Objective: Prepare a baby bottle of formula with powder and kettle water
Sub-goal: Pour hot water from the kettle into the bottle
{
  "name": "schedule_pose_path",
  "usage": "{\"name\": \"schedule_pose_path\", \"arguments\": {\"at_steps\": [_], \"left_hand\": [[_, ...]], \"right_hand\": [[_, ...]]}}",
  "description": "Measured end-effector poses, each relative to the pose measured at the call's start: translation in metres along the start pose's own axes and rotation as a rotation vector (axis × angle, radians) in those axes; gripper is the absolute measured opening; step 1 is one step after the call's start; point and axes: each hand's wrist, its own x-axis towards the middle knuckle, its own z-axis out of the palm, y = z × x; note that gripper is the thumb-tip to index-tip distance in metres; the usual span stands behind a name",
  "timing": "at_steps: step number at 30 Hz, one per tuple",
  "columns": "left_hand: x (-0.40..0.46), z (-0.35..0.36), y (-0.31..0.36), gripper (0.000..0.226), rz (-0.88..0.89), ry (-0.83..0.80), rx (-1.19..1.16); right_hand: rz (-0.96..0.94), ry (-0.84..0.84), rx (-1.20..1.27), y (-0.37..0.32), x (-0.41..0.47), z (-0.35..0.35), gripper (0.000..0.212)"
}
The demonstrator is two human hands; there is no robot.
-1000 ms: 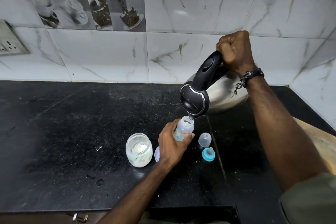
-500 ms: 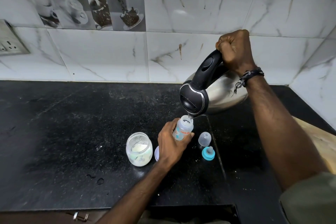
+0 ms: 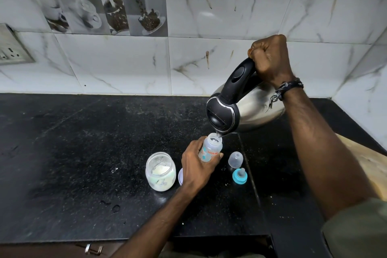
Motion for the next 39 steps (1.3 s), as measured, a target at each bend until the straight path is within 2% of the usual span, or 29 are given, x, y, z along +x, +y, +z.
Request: {"name": "schedule_pose_path", "arguments": {"at_steps": [39], "left_hand": [[-0.0005,-0.0016,0.0025,0.047,-0.005,-0.019,-0.041]], "right_hand": [[0.007,0.009,0.011,-0.0059,-0.0011,-0.0026,0.031]]}}
